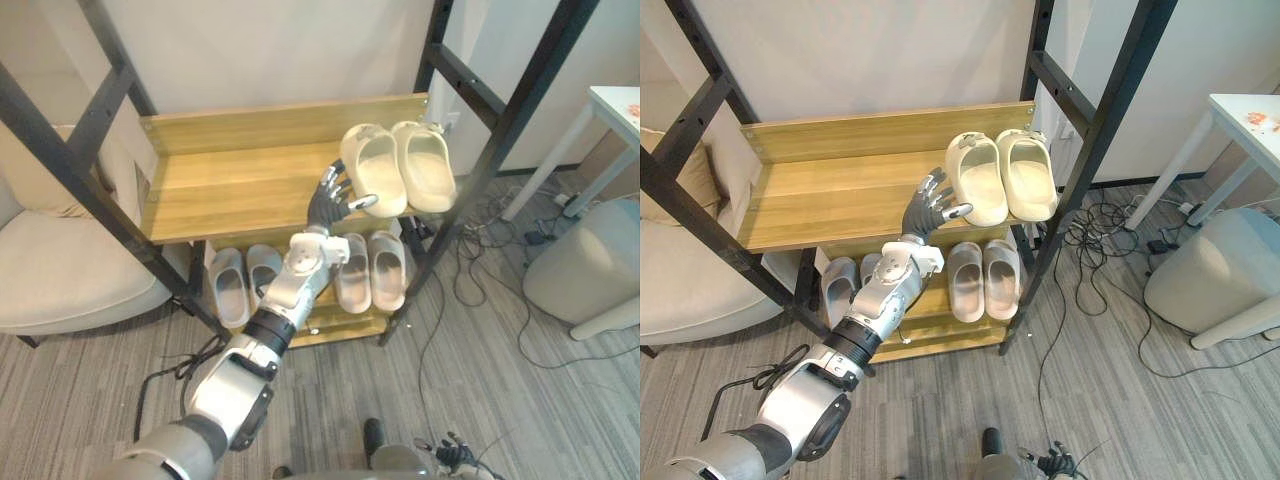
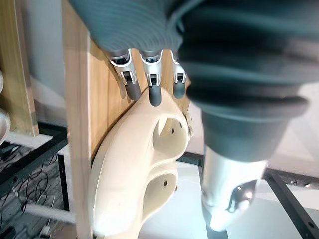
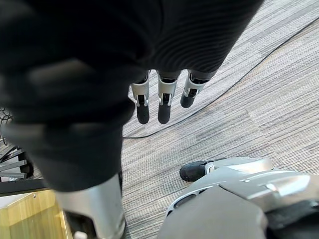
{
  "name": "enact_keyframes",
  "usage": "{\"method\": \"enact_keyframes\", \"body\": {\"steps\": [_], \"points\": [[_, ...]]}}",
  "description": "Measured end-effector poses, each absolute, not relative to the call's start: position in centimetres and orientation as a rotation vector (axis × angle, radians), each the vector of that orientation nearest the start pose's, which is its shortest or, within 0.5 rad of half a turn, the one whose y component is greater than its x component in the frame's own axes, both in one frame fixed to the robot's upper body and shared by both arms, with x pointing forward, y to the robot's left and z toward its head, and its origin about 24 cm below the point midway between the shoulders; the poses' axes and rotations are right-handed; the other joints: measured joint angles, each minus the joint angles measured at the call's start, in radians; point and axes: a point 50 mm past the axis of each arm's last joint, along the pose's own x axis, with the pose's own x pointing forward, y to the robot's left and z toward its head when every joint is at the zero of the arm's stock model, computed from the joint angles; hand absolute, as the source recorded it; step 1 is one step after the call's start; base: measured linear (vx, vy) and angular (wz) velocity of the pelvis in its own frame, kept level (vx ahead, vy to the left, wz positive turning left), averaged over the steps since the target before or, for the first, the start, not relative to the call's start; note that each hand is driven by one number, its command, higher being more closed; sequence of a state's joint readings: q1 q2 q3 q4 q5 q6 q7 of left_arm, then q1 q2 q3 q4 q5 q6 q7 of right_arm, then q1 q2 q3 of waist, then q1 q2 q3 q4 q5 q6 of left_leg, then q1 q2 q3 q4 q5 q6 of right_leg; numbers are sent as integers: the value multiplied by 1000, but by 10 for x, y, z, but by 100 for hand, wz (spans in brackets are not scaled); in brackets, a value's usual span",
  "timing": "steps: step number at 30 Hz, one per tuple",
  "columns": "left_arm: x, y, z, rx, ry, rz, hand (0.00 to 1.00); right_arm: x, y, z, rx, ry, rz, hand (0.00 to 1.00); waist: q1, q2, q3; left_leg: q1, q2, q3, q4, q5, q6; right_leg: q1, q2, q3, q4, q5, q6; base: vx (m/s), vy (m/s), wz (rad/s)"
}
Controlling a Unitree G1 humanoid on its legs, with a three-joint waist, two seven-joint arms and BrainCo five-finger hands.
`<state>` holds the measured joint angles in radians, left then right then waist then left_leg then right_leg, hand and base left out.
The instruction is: Organize the slippers on the shoe rack
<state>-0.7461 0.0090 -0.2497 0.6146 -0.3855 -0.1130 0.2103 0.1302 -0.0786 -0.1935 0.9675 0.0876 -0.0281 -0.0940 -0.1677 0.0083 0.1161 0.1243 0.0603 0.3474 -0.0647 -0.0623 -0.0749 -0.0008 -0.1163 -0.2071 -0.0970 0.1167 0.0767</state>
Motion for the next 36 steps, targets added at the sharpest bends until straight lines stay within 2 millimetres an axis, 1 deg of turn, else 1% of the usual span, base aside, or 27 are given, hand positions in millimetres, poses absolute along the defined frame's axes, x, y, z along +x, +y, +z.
{"method": "enact_keyframes", "body": {"steps": [1,3,4,7,9,10,11,12,13,15,16,17,18,19,21,22,24,25,27,28,29,30,32,33,35,36], "points": [[368,62,126,-166,-133,-160,0,90,-214,-155,52,1048,-381,0,1,0,0,0,0,-2,0,0,0,1,-1,-2,0,0,0,-16,-41,4],[369,68,126,-154,-134,-143,0,90,-214,-155,52,1049,-377,0,3,0,0,0,-1,-4,0,0,0,2,-2,-4,0,0,0,-14,-26,4],[369,77,126,-148,-143,-123,0,90,-213,-156,51,1051,-370,0,5,0,0,-1,-2,-8,1,1,1,3,-3,-8,0,0,0,-8,-12,5],[365,82,128,-151,-169,-120,0,90,-213,-156,51,1054,-366,0,7,0,0,-5,-5,-30,1,4,6,9,-7,-31,2,0,0,-5,-15,17],[361,82,129,-162,-183,-129,0,90,-213,-156,50,1056,-364,0,8,0,0,-3,-5,-37,1,5,6,16,-8,-42,3,-1,1,-6,-25,20],[356,82,131,-174,-204,-149,0,90,-213,-156,45,1059,-358,0,10,0,0,-2,-5,-47,2,5,7,25,-9,-57,3,-1,1,-13,-33,19],[350,81,135,-192,-236,-163,0,89,-213,-156,36,1062,-348,0,15,0,0,-2,-6,-53,2,6,8,27,-11,-62,3,-1,1,-13,-33,17],[349,81,136,-196,-243,-166,0,89,-213,-156,33,1063,-345,0,16,0,0,-2,-6,-53,2,6,9,27,-11,-62,4,-1,1,-17,-22,8],[346,80,139,-210,-262,-183,0,89,-213,-156,27,1065,-339,0,24,0,0,-2,-7,-55,2,7,9,29,-12,-64,4,-1,1,-15,-17,5],[333,74,148,-233,-321,-255,0,91,-214,-156,17,1067,-328,0,41,0,0,-2,-9,-62,2,9,12,32,-14,-71,5,-1,1,-24,-26,8],[330,73,149,-237,-331,-270,0,91,-214,-156,15,1068,-325,0,43,0,0,-1,-9,-64,2,9,12,34,-14,-73,5,-1,1,-27,-34,14],[321,69,152,-265,-356,-319,0,91,-214,-157,9,1075,-320,0,47,0,0,-2,-10,-75,3,10,14,39,-16,-87,4,-1,1,-24,-29,20],[313,65,153,-281,-372,-357,0,91,-215,-157,-6,1081,-306,0,54,0,0,-3,-13,-84,3,13,17,42,-19,-96,4,-2,1,-25,-26,21],[310,63,153,-287,-376,-369,0,91,-215,-157,-10,1081,-301,0,57,0,0,-3,-14,-86,3,13,18,44,-21,-99,4,-2,1,-30,-12,19],[295,60,144,-332,-364,-435,0,98,-214,-156,-20,1069,-285,0,62,-1,-2,-1,-20,-104,4,17,23,58,-28,-116,4,-2,2,-35,-10,20],[294,59,143,-334,-363,-439,0,98,-214,-156,-20,1068,-284,0,63,-1,-2,-1,-20,-105,4,17,23,58,-29,-117,3,-2,2,-43,-9,17],[283,61,132,-361,-334,-465,0,104,-213,-154,-35,1054,-262,0,79,-2,-2,-1,-25,-118,4,21,28,65,-35,-132,0,-3,4,-53,-13,14],[282,61,131,-362,-329,-468,0,105,-213,-154,-36,1054,-262,0,81,-2,-2,-1,-25,-120,4,21,28,66,-35,-134,0,-3,4,-41,-20,24],[269,66,111,-371,-273,-476,0,105,-212,-154,-41,1053,-253,0,96,-5,-7,-6,-27,-149,4,25,29,71,-39,-164,0,-11,8,-43,-26,32],[267,67,108,-372,-264,-478,0,106,-212,-154,-41,1054,-252,0,99,-6,-9,-7,-27,-151,4,25,29,71,-39,-166,0,-11,8,-21,-28,22],[259,71,93,-372,-211,-466,0,106,-210,-154,-48,1056,-241,0,112,-10,-22,-17,-26,-158,4,27,28,70,-39,-171,0,-13,7,29,-40,16],[251,79,76,-365,-150,-447,0,108,-208,-154,-53,1052,-220,0,118,-14,-28,-18,-25,-166,4,28,27,71,-38,-177,1,-14,7,31,-40,17],[239,89,51,-352,-57,-412,0,113,-202,-154,-50,1046,-192,0,124,-18,-36,-18,-24,-169,4,28,27,71,-37,-180,3,-15,7,20,-25,7],[237,91,45,-348,-33,-402,0,114,-202,-154,-49,1044,-189,0,127,-18,-38,-18,-25,-169,4,28,27,71,-37,-180,3,-16,8,0,0,0],[221,106,4,-283,129,-338,0,119,-184,-156,-21,1044,-150,0,147,-22,-42,-18,-26,-170,8,28,27,75,-38,-181,4,-17,9,0,0,0],[217,111,-8,-252,179,-318,0,123,-181,-155,-25,1036,-131,0,152,-25,-43,-18,-27,-172,9,28,27,80,-39,-182,5,-17,10,16,-10,5]]}}
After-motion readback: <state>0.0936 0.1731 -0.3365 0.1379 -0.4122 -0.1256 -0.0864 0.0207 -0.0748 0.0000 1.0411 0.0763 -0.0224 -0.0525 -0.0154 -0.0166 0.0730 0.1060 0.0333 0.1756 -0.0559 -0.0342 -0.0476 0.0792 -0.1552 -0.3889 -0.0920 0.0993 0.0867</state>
